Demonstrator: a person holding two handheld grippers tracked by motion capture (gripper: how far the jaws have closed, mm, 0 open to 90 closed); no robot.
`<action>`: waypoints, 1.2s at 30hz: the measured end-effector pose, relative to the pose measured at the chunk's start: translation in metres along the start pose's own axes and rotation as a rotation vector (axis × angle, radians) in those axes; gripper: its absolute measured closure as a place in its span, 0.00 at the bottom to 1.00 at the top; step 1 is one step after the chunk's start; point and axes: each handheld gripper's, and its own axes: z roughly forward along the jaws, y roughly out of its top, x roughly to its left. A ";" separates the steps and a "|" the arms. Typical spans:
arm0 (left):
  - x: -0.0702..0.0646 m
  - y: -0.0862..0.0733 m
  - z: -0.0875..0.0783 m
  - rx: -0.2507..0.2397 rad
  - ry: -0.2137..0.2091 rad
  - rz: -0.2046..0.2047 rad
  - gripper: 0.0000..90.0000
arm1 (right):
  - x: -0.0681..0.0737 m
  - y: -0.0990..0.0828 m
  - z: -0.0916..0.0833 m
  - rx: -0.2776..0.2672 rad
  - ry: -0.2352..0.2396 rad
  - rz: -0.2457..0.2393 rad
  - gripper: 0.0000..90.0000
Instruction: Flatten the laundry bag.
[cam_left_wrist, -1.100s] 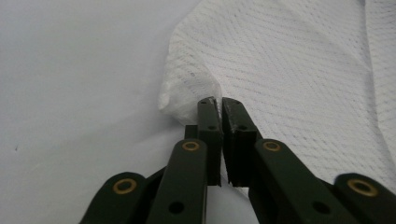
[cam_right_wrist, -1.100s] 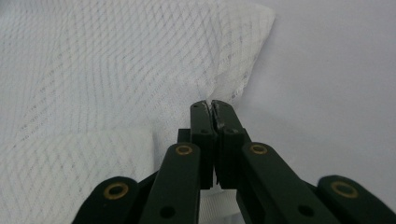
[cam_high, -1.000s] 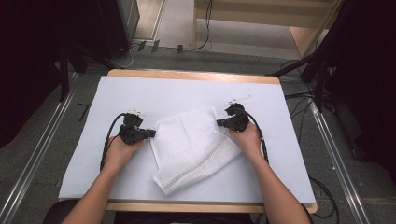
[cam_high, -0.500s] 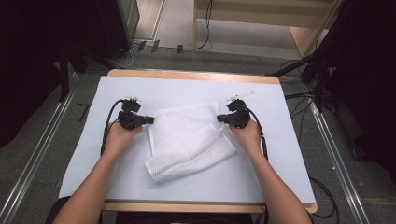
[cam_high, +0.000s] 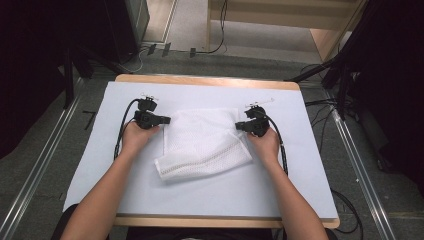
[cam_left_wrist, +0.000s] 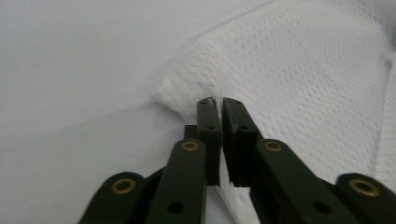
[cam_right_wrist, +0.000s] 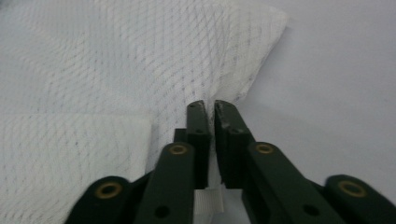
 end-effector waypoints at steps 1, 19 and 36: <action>0.000 0.000 0.000 0.006 -0.008 -0.007 0.91 | 0.000 -0.001 -0.001 -0.003 0.010 0.003 0.88; -0.033 -0.046 -0.037 0.040 -0.008 0.062 0.59 | 0.008 -0.031 -0.045 -0.079 0.060 -0.059 0.68; -0.036 -0.065 -0.034 0.025 0.014 0.084 0.68 | 0.002 -0.049 -0.036 0.015 0.024 -0.044 0.79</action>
